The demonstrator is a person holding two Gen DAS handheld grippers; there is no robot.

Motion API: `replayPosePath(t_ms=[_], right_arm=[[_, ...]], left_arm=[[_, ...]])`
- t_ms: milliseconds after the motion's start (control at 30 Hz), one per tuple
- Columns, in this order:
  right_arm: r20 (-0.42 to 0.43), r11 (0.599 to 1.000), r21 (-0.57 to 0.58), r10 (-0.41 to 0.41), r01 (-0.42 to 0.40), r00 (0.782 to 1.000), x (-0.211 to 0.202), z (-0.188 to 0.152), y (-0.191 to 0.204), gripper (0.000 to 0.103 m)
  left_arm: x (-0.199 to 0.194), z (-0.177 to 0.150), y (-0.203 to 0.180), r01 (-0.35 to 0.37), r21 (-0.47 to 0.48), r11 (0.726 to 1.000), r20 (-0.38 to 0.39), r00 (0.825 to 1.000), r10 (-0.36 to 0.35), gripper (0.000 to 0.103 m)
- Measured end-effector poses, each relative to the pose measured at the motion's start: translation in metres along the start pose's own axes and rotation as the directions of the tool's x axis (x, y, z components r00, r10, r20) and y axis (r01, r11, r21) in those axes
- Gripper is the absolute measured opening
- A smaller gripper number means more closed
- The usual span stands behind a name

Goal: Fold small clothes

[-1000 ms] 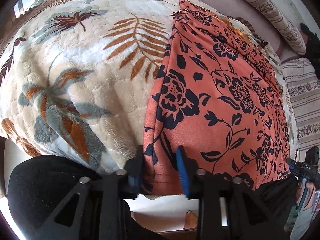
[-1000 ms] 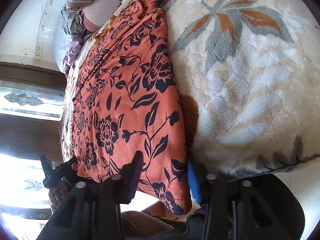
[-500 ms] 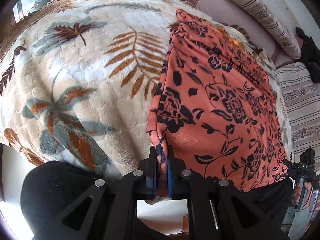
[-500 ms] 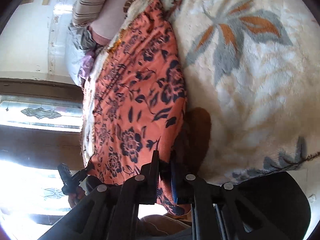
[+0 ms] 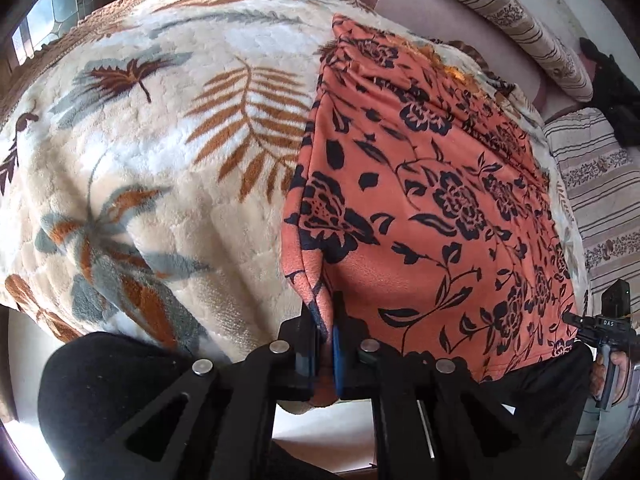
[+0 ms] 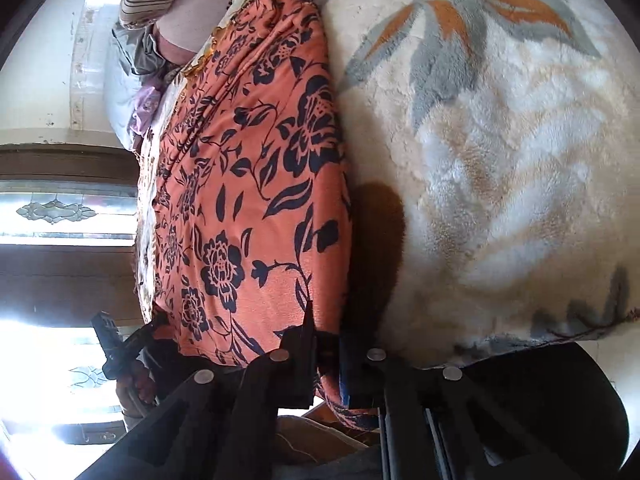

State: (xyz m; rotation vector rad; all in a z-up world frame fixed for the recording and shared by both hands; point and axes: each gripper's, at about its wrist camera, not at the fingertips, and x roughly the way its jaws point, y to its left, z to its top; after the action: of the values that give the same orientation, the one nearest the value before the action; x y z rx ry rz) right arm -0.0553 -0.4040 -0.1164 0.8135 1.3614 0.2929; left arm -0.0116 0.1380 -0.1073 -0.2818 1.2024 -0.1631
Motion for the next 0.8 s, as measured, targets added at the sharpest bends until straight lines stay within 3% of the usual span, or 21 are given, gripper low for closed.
replayPosePath(t_ms=[100,167,333,533,700,800], right_arm=[[0.043,0.997,-0.02,0.074,-0.073,0.996,-0.017,0.003,0.011,0.008],[0.068,0.995,-0.026,0.096,-0.094,0.993,-0.024,0.008,0.015,0.008],[0.053,0.995,0.027,0.099,-0.101,0.994,-0.015,0.012,0.001,0.008],[0.087,0.986,0.036,0.158,-0.162,0.984,-0.024,0.017,0.0,0.008],[0.068,0.983,0.064,0.166,-0.171,0.984,-0.013,0.023,-0.003,0.008],[0.07,0.981,0.066,0.177,-0.182,0.982,-0.012,0.03,0.0,0.008]], left_arm=[[-0.018,0.009,0.0,0.048,-0.011,0.999,0.038,0.998,-0.048,0.006],[-0.017,0.011,-0.004,0.039,0.004,0.999,0.04,0.998,-0.039,0.006],[0.011,0.004,0.005,0.008,-0.041,0.999,-0.05,0.999,-0.01,0.006],[-0.005,0.013,0.003,0.064,-0.027,0.998,0.013,0.998,-0.064,0.006],[0.022,0.012,0.01,0.03,-0.047,0.998,-0.079,0.996,-0.034,0.006],[0.012,0.024,0.002,0.053,-0.022,0.998,-0.048,0.997,-0.054,0.006]])
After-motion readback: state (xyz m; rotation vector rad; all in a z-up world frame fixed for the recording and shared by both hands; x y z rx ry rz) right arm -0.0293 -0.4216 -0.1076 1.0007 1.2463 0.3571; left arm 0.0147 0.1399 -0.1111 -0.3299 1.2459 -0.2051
